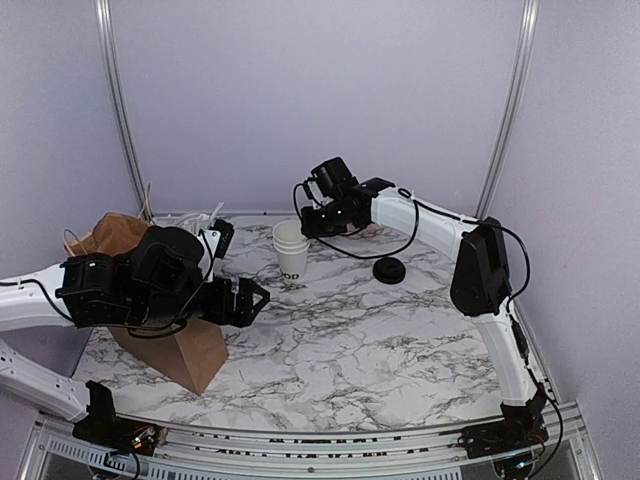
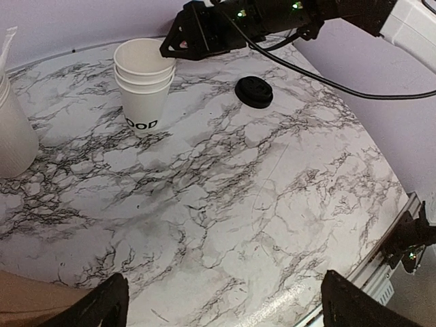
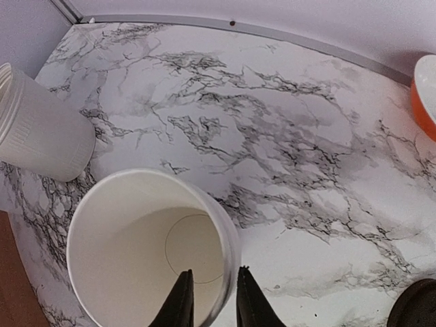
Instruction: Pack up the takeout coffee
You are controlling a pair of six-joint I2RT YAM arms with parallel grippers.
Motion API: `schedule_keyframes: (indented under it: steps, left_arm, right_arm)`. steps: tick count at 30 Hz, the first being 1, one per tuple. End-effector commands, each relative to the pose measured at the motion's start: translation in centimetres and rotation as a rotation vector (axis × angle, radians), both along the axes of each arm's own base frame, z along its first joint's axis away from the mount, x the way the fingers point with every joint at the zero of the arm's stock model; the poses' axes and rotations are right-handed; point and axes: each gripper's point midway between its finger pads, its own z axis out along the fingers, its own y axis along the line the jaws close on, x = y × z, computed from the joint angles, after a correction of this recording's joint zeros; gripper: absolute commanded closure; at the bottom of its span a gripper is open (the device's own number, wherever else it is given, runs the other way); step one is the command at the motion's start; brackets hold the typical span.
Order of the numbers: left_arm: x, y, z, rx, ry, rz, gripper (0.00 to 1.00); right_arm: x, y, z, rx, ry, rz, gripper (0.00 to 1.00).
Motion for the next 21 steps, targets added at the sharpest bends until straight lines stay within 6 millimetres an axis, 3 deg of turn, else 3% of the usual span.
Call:
schedule_keyframes:
  steps: [1, 8, 15, 21]
  left_arm:
    - [1.3, 2.2, -0.6, 0.014, 0.002, 0.06, 0.01]
    - [1.9, 2.8, -0.3, 0.006, 0.001, 0.074, 0.01]
    - [1.6, 1.6, -0.1, -0.016, 0.009, 0.015, 0.01]
    - [1.5, 0.7, 0.5, -0.038, 0.004, -0.017, 0.01]
  right_arm:
    - [0.5, 0.1, 1.2, 0.022, -0.014, -0.004, 0.82]
    - [0.5, 0.1, 1.7, 0.026, -0.017, -0.001, 0.91]
    - [0.4, -0.9, 2.9, 0.018, -0.017, -0.02, 1.0]
    - [0.3, -2.2, 4.5, 0.038, -0.025, -0.042, 1.0]
